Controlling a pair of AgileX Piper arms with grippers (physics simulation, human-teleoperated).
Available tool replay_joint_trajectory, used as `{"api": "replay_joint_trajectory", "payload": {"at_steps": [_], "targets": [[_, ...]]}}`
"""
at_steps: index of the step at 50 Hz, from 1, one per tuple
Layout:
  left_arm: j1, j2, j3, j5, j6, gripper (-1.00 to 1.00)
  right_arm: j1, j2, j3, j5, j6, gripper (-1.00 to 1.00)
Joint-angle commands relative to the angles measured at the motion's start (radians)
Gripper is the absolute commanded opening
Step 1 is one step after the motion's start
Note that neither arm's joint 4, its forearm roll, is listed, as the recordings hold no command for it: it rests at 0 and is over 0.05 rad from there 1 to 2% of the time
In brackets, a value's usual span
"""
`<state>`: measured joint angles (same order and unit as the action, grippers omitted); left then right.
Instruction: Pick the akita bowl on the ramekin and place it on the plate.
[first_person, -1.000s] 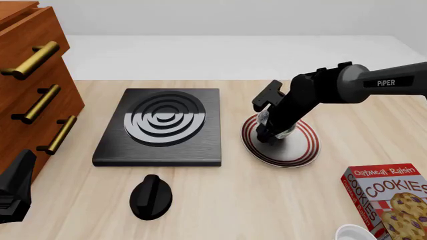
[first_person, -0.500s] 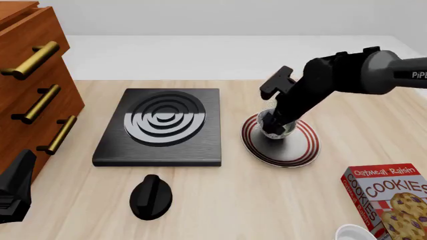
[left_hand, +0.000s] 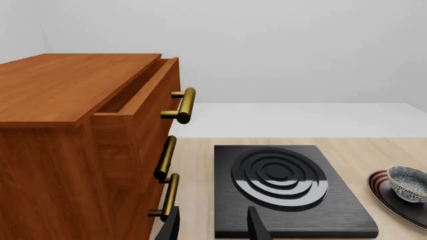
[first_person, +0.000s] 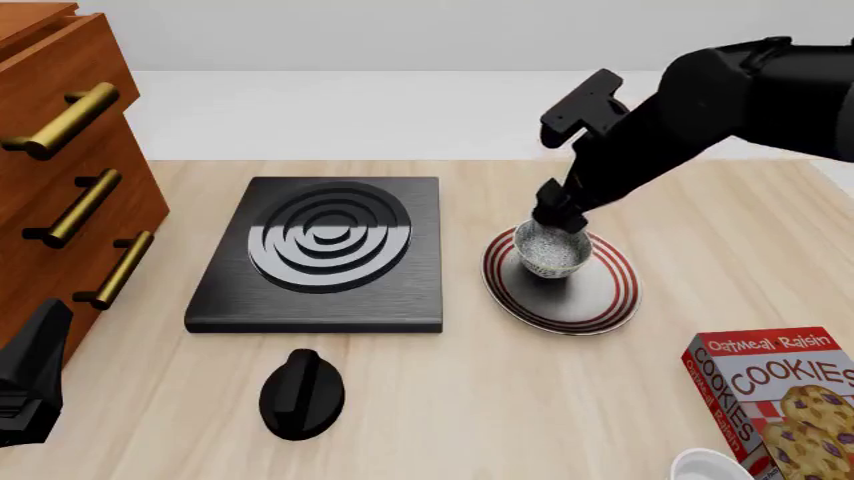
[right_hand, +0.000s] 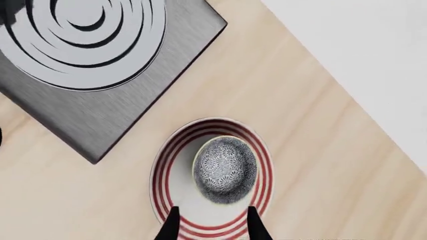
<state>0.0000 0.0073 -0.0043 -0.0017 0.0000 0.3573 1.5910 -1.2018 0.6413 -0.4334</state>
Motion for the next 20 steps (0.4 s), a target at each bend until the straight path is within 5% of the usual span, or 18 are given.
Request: {"api": "replay_joint_trajectory", "payload": {"at_steps": [1,12,17,18,20], "targets": [[0.000,0.000,0.000,0.000,0.000,1.00,0.023,-0.103,0.055,-0.028,0.014,1.00],[0.000,0.000,0.000,0.000,0.000,1.00,0.055,-0.239,0.181,-0.183,0.065,1.00],[0.000,0.000,0.000,0.000,0.000,1.00,0.072,-0.302,0.277,-0.313,0.150,1.00],[0.000,0.000,0.000,0.000,0.000,1.00,0.091,-0.318,0.294,-0.339,0.209,1.00],[0.000,0.000,0.000,0.000,0.000,1.00,0.057,-0.337,0.327,-0.391,0.171,1.00]]}}
